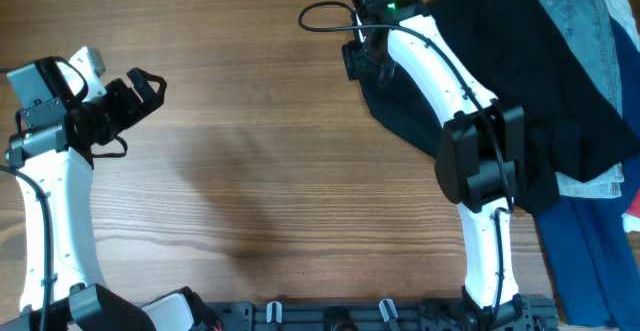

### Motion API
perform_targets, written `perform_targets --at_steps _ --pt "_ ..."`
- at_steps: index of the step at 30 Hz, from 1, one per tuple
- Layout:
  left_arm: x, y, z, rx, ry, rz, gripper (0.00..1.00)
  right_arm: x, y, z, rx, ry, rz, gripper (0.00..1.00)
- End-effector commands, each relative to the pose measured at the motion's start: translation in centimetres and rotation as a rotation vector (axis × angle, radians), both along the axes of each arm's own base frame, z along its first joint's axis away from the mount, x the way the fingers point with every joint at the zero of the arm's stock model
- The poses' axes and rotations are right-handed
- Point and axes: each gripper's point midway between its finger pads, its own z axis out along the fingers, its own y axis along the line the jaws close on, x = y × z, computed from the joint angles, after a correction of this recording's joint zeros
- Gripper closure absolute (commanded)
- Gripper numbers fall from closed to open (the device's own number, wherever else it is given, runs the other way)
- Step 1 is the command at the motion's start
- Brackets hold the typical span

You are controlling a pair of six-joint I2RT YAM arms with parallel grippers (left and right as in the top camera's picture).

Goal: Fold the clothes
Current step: 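Lift the black trousers with the right gripper and pull them leftward, then drag the black trousers onto the open table toward the left gripper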

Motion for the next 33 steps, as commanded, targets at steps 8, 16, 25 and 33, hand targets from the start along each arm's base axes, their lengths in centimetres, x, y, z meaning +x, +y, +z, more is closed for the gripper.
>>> perform_targets --at_steps 8,16,25,33 --pt "-0.1 1.2 0.8 0.053 -0.007 0.046 0.0 0.8 -0.3 -5.6 -0.057 0.047 0.035 0.49" --pt "-0.5 2.1 0.3 0.097 0.027 0.086 0.0 1.4 -1.6 -5.5 -0.063 0.036 0.01 0.68" --pt "-0.8 3.8 0.0 0.173 0.054 0.148 0.0 1.9 4.3 -4.3 0.212 0.026 0.158 0.96" --pt "-0.4 4.1 0.3 0.184 0.032 0.153 0.0 -2.0 19.5 6.0 0.38 -0.106 0.469 0.96"
